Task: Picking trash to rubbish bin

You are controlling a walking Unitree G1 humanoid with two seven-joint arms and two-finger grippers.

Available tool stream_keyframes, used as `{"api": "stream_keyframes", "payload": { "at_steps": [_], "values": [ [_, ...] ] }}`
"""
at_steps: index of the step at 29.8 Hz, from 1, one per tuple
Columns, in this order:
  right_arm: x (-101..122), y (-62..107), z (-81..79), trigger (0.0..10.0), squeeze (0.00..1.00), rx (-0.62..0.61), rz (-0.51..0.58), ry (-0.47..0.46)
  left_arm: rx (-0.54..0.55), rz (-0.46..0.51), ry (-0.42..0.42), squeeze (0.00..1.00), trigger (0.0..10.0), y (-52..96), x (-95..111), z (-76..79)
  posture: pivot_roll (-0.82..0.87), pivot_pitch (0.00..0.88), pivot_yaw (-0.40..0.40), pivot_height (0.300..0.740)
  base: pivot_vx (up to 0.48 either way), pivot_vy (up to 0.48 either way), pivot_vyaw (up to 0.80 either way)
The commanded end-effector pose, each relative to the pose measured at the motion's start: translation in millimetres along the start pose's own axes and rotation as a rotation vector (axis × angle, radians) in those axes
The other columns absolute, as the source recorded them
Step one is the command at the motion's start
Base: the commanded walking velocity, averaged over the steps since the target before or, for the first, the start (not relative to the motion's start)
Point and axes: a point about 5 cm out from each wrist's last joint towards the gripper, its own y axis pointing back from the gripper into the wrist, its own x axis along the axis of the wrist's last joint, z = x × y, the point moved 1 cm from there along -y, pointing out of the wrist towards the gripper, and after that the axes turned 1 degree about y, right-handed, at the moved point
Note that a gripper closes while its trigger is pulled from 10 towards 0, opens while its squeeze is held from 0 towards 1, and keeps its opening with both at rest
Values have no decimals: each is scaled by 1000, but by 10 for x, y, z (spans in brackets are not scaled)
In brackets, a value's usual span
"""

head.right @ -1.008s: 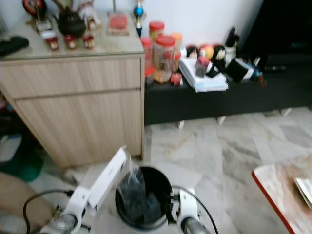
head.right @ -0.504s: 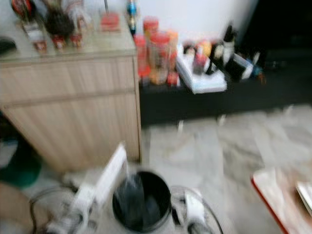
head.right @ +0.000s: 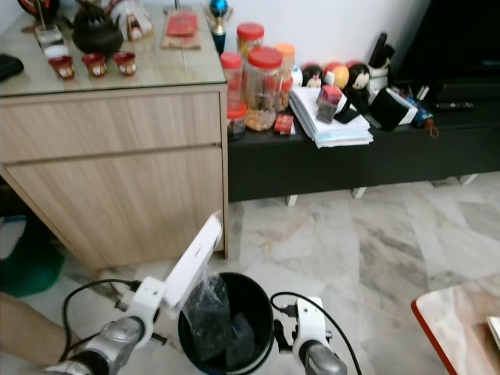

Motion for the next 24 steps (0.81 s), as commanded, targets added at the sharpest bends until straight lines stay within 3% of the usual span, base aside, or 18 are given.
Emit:
{"api": "stream_keyframes", "payload": {
  "at_steps": [1,5,9,12,18,24],
  "values": [
    [-51,7,-15,10000,0,14,-23,-13,-57,-20,-39,0,10000,2,-48,93,82,101,-76,740,0,0,0],
    [-43,1,-44,10000,0,36,-26,-10,-112,-16,-71,0,10000,-2,-23,157,82,103,-78,740,0,0,0],
    [-34,-2,-57,10000,0,44,-24,-8,-207,-14,-201,0,10000,0,-15,298,82,108,-80,740,0,0,0],
    [-37,-2,-59,10000,0,46,-25,-8,-219,-19,-218,0,10000,1,-21,315,80,109,-81,740,0,0,0],
    [-52,2,-61,10000,0,53,-29,-6,-209,-30,-155,0,10000,2,-36,294,76,113,-84,740,0,0,0],
    [-60,8,-48,10000,0,56,-31,3,-147,-54,59,0,10000,5,-78,165,76,119,-86,740,0,0,0]
  ]
}}
